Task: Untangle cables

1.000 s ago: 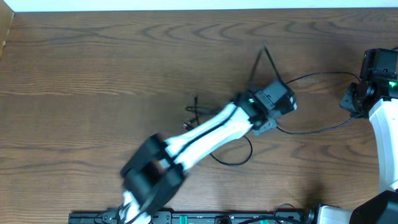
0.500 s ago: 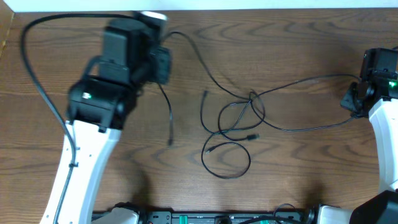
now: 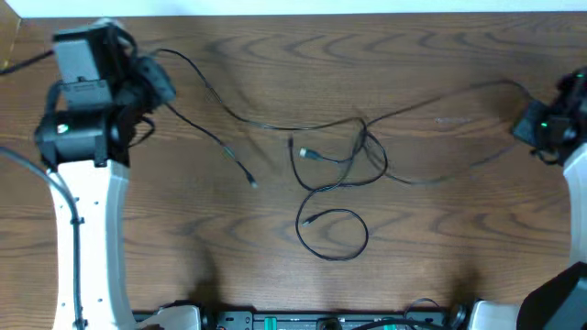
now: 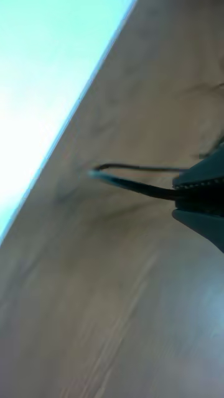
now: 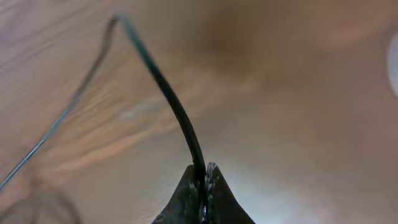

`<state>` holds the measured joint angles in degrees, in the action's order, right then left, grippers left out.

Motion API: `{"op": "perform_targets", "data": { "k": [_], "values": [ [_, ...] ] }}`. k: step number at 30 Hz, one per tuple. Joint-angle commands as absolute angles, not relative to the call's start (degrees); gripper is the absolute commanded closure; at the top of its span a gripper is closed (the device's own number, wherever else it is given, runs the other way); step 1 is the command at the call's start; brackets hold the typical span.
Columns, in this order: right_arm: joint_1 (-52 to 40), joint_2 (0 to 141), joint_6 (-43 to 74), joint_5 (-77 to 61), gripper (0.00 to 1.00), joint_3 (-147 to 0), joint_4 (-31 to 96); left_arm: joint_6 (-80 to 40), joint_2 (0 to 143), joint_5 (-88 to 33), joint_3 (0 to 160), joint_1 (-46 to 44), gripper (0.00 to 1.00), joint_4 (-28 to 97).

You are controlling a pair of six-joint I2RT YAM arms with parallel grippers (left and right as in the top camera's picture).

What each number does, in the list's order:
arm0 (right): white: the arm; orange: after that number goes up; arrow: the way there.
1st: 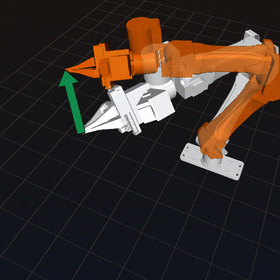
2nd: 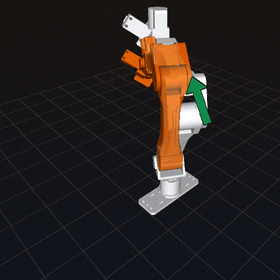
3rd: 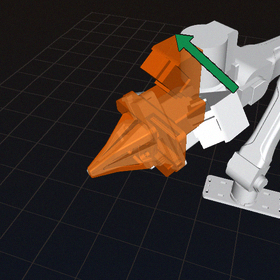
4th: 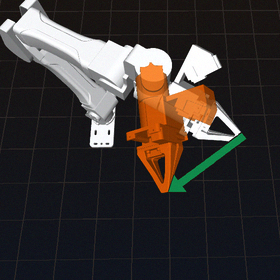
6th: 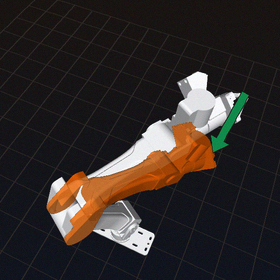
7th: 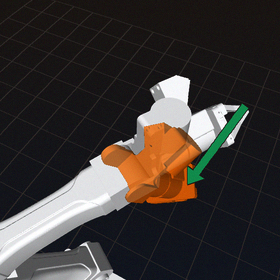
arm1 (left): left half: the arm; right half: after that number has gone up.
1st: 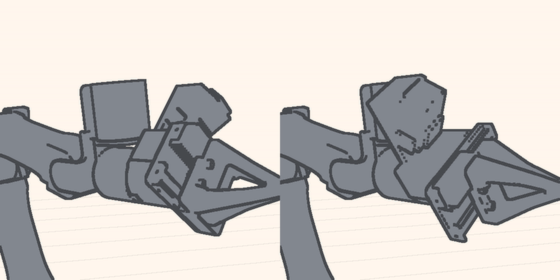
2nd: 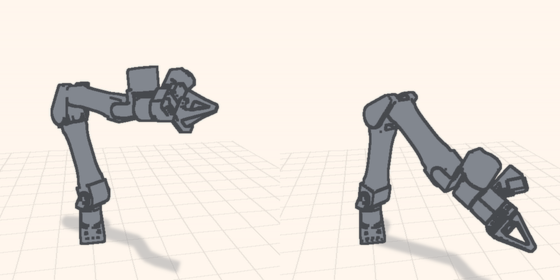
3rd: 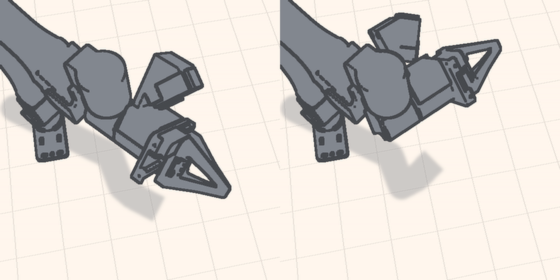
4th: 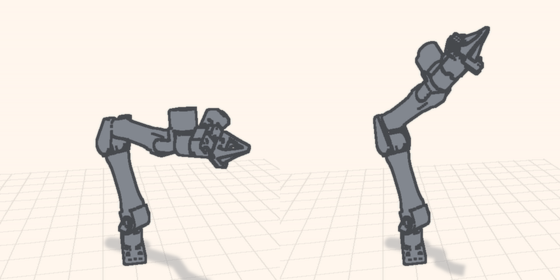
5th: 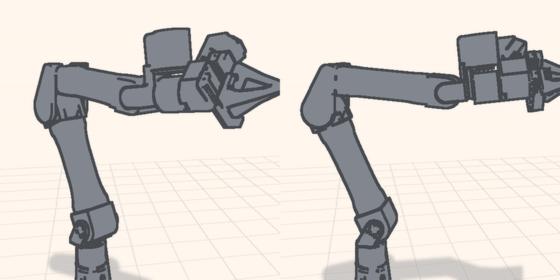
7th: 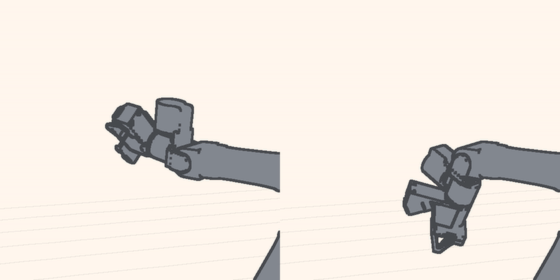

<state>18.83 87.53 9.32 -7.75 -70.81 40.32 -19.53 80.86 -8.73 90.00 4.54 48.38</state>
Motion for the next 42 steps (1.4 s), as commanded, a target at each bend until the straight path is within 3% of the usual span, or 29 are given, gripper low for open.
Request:
{"op": "perform_targets", "data": {
  "k": [1, 5, 10, 14, 23, 32, 42],
  "values": [
    [13.5, 88.8, 0.3, -16.3, 0.81, -71.2, 39.4, -16.2, 84.4, -12.4, 88.9, 0.4, 0.93, 52.0],
    [8.3, 89.3, 0.3, -15.1, 0.46, -71.2, 39.4, -12.2, 89.0, -12.4, 88.9, -2.3, 0.93, 56.6],
    [-2.0, 90.4, -10.4, -24.8, 0.27, -71.2, 38.0, -10.0, 90.6, -12.4, 88.9, -6.2, 0.93, 59.3],
    [-10.1, 98.3, -17.1, -23.7, 0.30, -71.2, 33.3, -8.7, 90.6, -12.4, 88.9, -8.7, 0.93, 59.7],
    [-17.6, 110.1, -22.6, -19.0, 0.28, -71.2, 17.3, -8.6, 90.6, -12.4, 88.9, -8.7, 0.93, 61.1],
    [-18.3, 111.4, -27.6, -18.4, 0.25, -71.2, 21.8, -8.6, 90.6, -12.4, 88.9, -8.7, 0.93, 61.0],
    [-18.6, 113.8, -26.6, -18.5, 0.27, -71.1, 16.7, -8.6, 90.6, -12.4, 88.9, -8.7, 0.93, 61.5]
  ]
}}
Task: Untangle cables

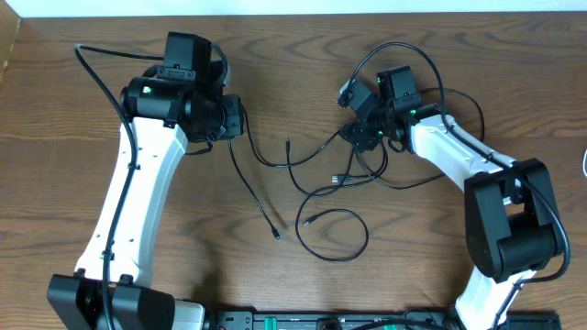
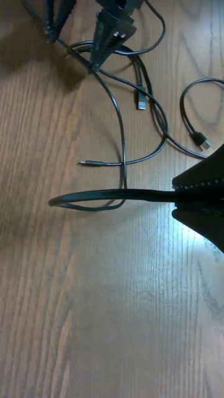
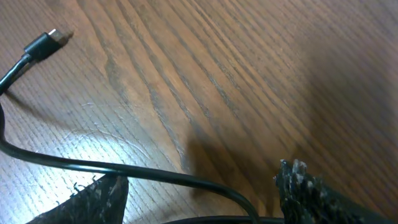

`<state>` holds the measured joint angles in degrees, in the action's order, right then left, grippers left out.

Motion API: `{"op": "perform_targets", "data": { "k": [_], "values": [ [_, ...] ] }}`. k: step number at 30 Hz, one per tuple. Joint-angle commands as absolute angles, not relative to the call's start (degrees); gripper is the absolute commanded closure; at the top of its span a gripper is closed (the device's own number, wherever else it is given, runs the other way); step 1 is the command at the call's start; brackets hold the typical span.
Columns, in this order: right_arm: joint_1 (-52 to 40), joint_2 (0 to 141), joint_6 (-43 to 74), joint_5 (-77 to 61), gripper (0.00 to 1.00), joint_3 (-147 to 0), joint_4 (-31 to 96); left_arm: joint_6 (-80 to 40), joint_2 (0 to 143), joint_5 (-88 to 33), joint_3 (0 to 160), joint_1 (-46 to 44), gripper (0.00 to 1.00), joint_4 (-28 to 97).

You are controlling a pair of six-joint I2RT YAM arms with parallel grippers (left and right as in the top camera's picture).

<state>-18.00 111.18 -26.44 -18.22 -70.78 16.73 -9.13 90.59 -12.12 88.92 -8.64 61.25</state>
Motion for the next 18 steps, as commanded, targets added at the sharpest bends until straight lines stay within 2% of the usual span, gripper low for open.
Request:
{"op": "perform_targets", "data": {
  "k": [1, 2, 3, 4, 5, 6, 8, 11, 12, 13, 18],
  "values": [
    [-18.7, 114.9, -26.6, -18.8, 0.28, -71.1, 16.8, -8.6, 90.6, -12.4, 88.9, -8.7, 0.93, 61.5],
    [-18.9, 115.7, -26.6, -18.8, 0.30, -71.1, 16.6, -8.6, 90.6, -12.4, 88.9, -8.7, 0.93, 61.5],
    [-19.1, 115.9, -26.2, -18.7, 0.42, -71.1, 15.6, -8.6, 90.6, -12.4, 88.9, -8.7, 0.93, 61.5],
    [-19.2, 115.9, -24.8, -18.2, 0.49, -71.1, 14.7, -8.6, 90.6, -12.4, 88.9, -8.7, 0.92, 61.5],
    [-19.2, 115.7, -23.4, -17.5, 0.61, -71.2, 13.7, -8.6, 90.6, -12.4, 88.9, -8.7, 0.93, 61.5],
    [-19.2, 115.0, -21.8, -16.3, 0.82, -71.3, 13.4, -8.6, 90.6, -12.4, 88.9, -8.7, 0.93, 61.5],
    [-19.0, 111.7, -18.5, -11.0, 0.99, -71.6, 13.5, -8.6, 90.6, -12.4, 88.9, -8.7, 0.93, 61.5],
    [-18.8, 100.6, -18.4, -5.1, 0.98, -71.6, 13.0, -8.6, 90.6, -12.6, 88.9, -8.7, 0.93, 61.0],
    [-18.8, 96.9, -18.2, -4.4, 0.90, -71.6, 13.0, -8.6, 90.6, -13.0, 88.9, -8.7, 0.93, 60.9],
    [-18.7, 92.5, -16.1, -3.8, 0.87, -71.6, 13.0, -8.6, 90.6, -15.0, 88.9, -9.0, 0.93, 60.2],
    [-17.8, 83.4, 2.2, -3.7, 0.84, -71.6, 19.0, -8.6, 90.6, -23.6, 88.9, -12.2, 0.93, 54.0]
  ]
}}
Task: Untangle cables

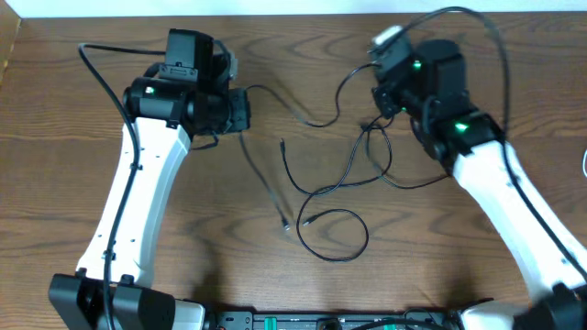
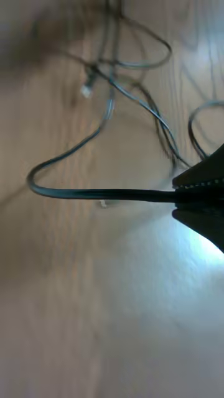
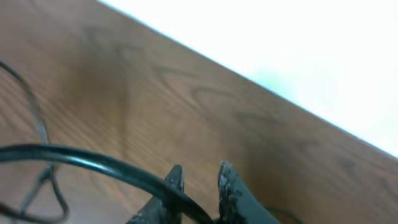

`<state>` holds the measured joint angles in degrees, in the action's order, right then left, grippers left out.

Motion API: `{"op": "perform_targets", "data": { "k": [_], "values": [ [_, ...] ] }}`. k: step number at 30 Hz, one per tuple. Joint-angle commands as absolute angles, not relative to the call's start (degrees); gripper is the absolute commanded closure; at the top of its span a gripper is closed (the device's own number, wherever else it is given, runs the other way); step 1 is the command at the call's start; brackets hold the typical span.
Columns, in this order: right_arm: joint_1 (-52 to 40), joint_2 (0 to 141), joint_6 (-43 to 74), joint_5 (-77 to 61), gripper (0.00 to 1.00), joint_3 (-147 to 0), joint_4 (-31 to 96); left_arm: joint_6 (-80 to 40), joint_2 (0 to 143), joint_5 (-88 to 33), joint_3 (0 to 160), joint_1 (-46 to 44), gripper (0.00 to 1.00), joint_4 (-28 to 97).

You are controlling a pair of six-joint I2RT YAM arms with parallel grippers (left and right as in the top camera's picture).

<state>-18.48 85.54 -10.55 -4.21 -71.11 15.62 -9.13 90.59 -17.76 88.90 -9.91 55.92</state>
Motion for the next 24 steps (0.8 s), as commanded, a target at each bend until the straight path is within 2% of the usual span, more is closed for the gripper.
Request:
{"op": "perform_targets", "data": {
  "k": [1, 3, 6, 9, 12, 14, 17, 24],
  "values": [
    [-17.8, 83.0, 5.1, -4.3, 0.87, -71.6, 21.9, -8.9, 90.6, -23.6, 88.9, -13.4, 0.93, 52.7],
    [-17.8, 83.2, 8.8, -3.9, 0.99, -71.6, 29.6, -11.0, 90.8, -23.6, 88.9, -17.3, 0.92, 48.3],
    [-16.7, 82.7, 8.9, 4.8, 0.99, -71.8, 28.1, -11.0, 91.7, -20.8, 88.8, -21.7, 0.93, 45.2],
    [-13.2, 80.3, 4.4, 6.1, 0.96, -75.0, 23.6, -11.3, 92.6, -19.9, 88.8, -24.2, 0.93, 45.1],
    [-9.8, 80.1, 4.3, 7.1, 0.98, -77.9, 26.6, -11.5, 92.9, -19.9, 88.8, -25.0, 0.93, 44.2],
    [-8.6, 80.2, 4.2, 7.4, 0.96, -78.0, 32.7, -12.0, 92.9, -20.0, 88.8, -25.1, 0.93, 43.8],
    [-8.0, 80.3, 4.7, 3.5, 0.99, -78.0, 40.6, -17.9, 92.9, -23.9, 88.8, -25.2, 0.93, 38.6],
    [-7.4, 80.3, 6.4, 1.6, 0.99, -78.0, 46.3, -33.6, 99.2, -23.9, 88.8, -32.0, 0.93, 22.9]
  ]
}}
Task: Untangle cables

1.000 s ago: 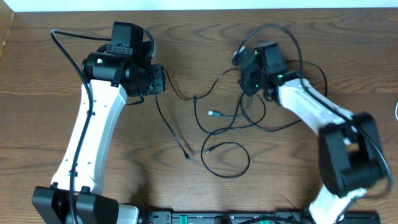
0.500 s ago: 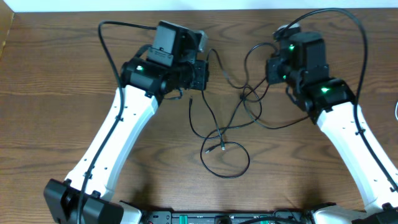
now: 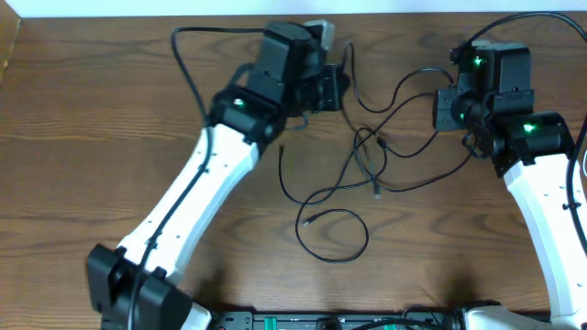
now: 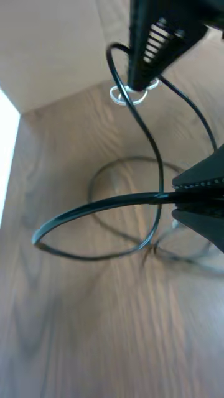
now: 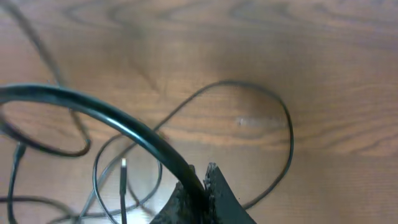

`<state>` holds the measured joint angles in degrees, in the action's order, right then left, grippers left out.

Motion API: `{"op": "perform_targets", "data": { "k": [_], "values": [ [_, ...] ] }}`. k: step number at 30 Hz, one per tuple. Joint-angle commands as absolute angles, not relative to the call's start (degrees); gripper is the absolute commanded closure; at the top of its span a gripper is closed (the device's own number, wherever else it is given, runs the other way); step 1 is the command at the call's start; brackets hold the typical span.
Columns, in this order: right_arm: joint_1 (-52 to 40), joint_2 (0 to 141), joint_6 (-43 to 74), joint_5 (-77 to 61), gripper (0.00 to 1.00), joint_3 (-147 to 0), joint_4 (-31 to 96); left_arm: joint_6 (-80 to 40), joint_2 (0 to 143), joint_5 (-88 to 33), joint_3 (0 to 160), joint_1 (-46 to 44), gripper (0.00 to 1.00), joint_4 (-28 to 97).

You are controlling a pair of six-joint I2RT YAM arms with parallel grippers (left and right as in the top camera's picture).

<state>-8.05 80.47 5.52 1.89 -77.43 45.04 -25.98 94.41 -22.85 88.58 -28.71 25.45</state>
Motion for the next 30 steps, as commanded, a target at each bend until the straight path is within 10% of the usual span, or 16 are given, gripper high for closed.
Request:
{"op": "perform_targets", "data": {
  "k": [1, 6, 9, 15, 30],
  "values": [
    [-6.9, 80.3, 6.5, 1.8, 0.99, -78.0, 46.8, -34.3, 101.0, -24.0, 88.8, -33.3, 0.93, 21.3],
    [-4.4, 80.4, 6.8, 1.8, 0.98, -78.0, 48.9, -34.2, 107.6, -20.5, 88.8, -37.8, 0.85, 17.6],
    [-4.5, 80.4, 6.9, 0.9, 0.99, -77.9, 49.8, -32.3, 107.7, -19.9, 88.8, -37.6, 0.41, 17.5],
    [-6.6, 86.3, 6.8, -9.9, 0.99, -77.2, 52.9, -22.0, 101.6, -20.3, 88.8, -30.7, 0.15, 34.5],
    [-13.9, 106.8, 7.7, -5.7, 0.99, -76.8, 45.5, -17.1, 99.2, -17.3, 88.8, -21.6, 0.13, 56.1]
  ]
}}
